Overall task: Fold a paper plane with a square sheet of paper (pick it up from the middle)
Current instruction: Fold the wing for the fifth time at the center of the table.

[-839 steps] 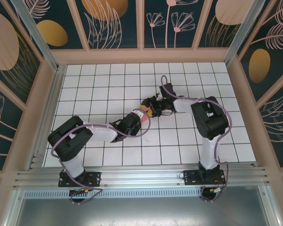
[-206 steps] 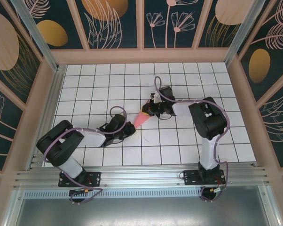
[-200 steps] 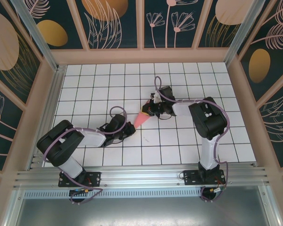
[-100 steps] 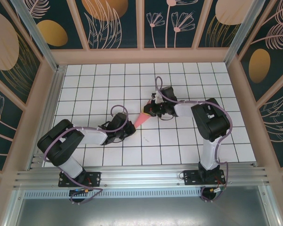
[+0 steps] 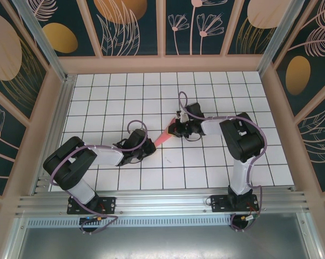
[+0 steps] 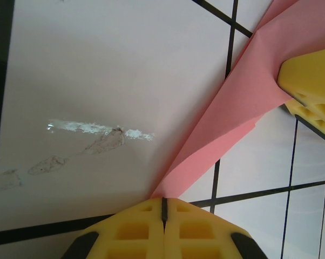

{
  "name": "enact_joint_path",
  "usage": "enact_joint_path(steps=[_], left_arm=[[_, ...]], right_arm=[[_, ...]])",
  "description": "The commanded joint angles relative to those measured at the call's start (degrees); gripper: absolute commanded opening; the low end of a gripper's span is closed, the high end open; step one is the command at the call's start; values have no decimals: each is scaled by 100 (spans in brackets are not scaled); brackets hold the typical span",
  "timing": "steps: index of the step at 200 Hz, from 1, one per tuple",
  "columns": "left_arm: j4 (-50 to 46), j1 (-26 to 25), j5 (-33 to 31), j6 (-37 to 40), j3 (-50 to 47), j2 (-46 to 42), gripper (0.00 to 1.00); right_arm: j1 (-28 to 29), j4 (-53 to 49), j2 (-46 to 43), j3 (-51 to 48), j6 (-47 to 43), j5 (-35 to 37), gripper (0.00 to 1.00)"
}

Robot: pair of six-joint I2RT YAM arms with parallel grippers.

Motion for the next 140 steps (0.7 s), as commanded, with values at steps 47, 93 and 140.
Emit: enact_joint_path(steps=[47,93,140], left_arm=[[-508,26,-332,-60,23,333,0],[-587,23,-367,-47,52,334,0],[-597,29,-357,-26,86,377,0]], right_arm=[[-33,-330,-230,-73,-537,323,0],[-56,-564,-264,43,-808,549,0],[-60,-745,-288,96,-1046,622,0]])
